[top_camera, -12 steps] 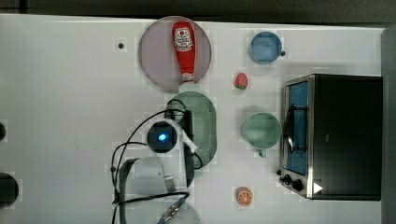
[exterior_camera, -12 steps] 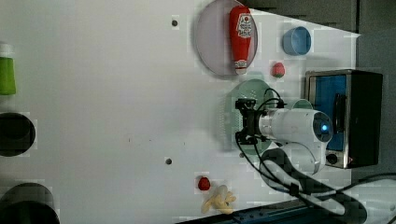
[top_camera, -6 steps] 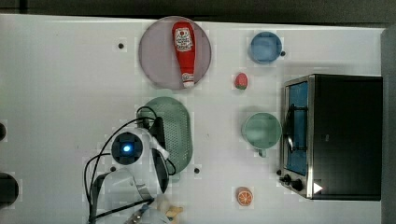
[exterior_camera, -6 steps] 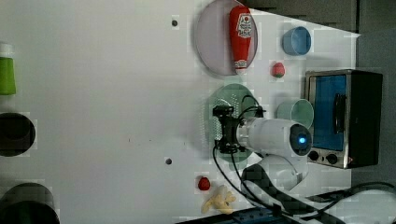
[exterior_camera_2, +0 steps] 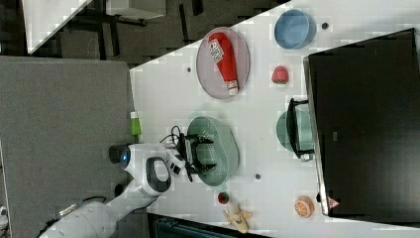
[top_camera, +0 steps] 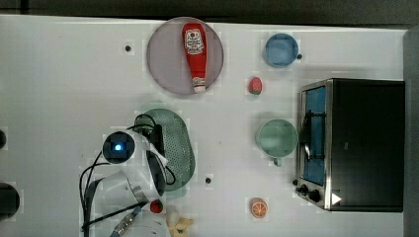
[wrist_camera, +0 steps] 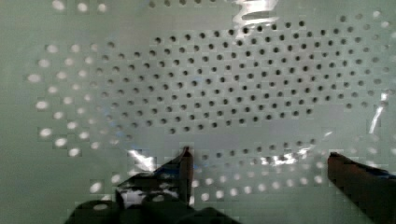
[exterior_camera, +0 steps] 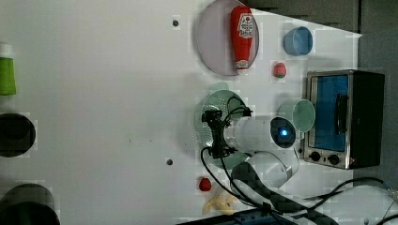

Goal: Drag strainer right to left.

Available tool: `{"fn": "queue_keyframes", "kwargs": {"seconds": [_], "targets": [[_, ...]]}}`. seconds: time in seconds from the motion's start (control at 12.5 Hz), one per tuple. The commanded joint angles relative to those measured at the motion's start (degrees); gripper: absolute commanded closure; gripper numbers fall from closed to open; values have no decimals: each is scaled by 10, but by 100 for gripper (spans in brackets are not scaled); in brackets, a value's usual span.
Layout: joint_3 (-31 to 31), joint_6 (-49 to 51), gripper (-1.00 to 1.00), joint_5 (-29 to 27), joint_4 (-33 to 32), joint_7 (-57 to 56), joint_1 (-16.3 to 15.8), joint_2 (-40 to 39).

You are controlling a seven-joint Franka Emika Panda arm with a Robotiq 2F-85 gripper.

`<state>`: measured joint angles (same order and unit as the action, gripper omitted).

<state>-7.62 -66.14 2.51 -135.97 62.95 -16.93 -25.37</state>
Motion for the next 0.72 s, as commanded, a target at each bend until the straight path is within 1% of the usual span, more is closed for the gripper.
{"fn": "queue_keyframes", "kwargs": {"seconds": [0.08,0.32,0.72], "targets": [[-4,6,-100,-3,44,71,-29,1],[-5,18,-100,-5,83,106,-58,-21],[-6,25,-100,-41,149,154,-106,-64]]}}
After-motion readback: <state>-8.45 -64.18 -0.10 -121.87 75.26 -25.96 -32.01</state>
